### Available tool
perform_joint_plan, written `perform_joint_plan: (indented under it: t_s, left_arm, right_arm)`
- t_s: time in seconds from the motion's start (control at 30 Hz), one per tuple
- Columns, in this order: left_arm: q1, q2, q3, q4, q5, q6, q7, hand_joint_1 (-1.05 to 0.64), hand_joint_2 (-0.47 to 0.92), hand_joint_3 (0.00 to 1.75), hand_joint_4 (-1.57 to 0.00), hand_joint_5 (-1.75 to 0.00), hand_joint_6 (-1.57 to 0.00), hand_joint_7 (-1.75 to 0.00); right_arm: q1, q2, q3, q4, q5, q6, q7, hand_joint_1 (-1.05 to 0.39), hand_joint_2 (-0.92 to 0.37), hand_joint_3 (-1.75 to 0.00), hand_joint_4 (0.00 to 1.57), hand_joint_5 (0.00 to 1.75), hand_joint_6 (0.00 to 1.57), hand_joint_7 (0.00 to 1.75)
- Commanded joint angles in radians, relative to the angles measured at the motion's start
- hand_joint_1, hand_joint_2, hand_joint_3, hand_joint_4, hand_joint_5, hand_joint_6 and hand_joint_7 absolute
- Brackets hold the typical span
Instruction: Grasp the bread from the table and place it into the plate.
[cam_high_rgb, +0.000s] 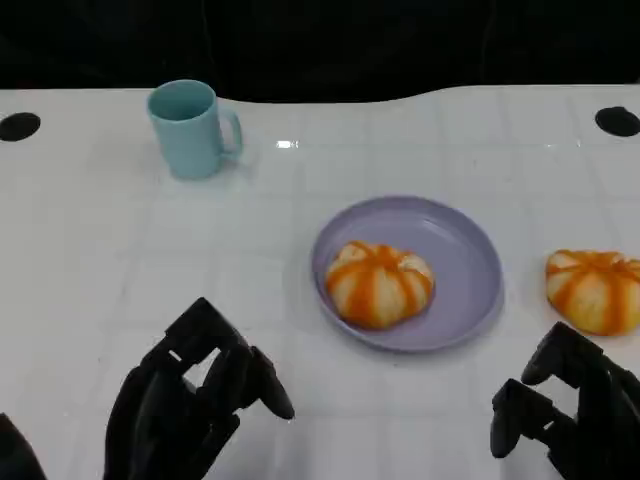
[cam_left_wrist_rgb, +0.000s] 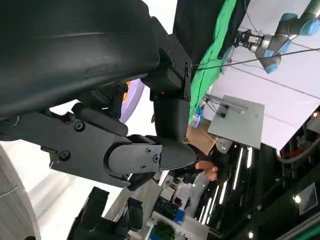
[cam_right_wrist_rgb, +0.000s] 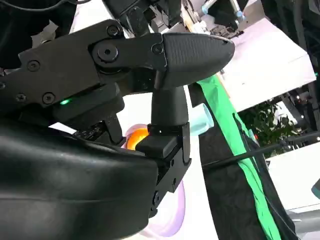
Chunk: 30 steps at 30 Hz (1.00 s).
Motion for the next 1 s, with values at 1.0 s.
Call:
perform_joint_plan:
  t_s: [1.0]
  left_arm:
    - [-0.027, 0.000, 0.051, 0.049, 0.013, -0.009, -0.014, -0.54, 0.92, 0.41, -0.76, -1.75, -0.53, -1.75]
  right_arm:
    - [-0.029, -0.017, -0.014, 0.032, -0.011, -0.023, 0.005, -0.57, -0.92, -0.41, 0.74, 1.75, 0.56, 1.58]
